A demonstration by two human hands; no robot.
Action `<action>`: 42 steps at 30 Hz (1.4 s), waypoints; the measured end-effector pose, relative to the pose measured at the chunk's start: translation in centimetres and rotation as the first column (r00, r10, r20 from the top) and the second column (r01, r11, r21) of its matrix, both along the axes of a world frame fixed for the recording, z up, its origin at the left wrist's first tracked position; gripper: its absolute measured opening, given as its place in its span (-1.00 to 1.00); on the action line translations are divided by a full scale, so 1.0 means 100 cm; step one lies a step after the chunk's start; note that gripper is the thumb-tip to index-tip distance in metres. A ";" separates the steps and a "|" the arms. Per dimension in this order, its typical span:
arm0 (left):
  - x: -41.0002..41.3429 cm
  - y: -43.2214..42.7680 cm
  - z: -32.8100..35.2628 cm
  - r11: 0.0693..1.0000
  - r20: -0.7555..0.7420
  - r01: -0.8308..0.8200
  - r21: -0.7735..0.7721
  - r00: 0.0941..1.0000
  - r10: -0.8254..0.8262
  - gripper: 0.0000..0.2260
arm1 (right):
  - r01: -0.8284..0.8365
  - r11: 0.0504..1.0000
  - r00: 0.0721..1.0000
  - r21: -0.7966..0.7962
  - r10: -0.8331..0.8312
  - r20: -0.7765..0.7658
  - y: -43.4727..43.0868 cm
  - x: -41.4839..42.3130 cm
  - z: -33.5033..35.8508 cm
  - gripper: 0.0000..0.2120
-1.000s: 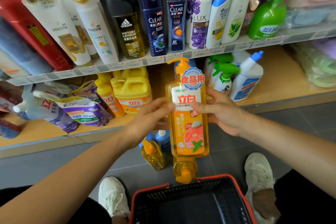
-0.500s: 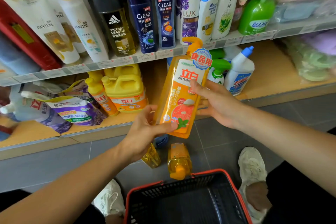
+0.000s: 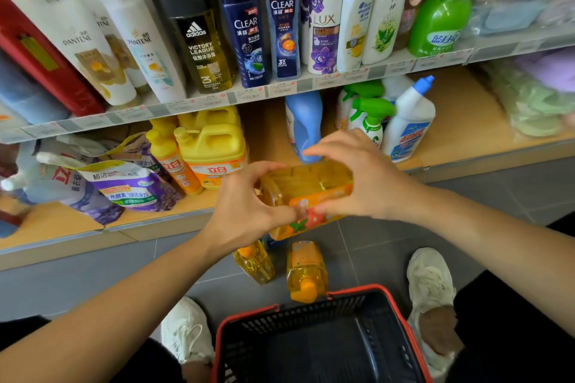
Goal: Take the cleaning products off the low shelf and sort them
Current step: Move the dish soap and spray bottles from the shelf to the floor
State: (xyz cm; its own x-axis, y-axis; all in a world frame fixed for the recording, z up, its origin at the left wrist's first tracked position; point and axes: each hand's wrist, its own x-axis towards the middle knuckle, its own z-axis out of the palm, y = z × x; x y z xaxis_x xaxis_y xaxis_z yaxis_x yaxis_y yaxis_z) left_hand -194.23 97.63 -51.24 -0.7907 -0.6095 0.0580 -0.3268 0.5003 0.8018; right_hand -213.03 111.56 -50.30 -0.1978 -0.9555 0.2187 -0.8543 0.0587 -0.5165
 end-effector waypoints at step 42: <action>-0.005 -0.015 -0.014 0.985 -0.220 0.173 -0.011 0.960 -0.171 -0.79 | -0.025 0.995 0.899 0.092 -0.018 0.439 -0.007 0.009 -0.040 -0.24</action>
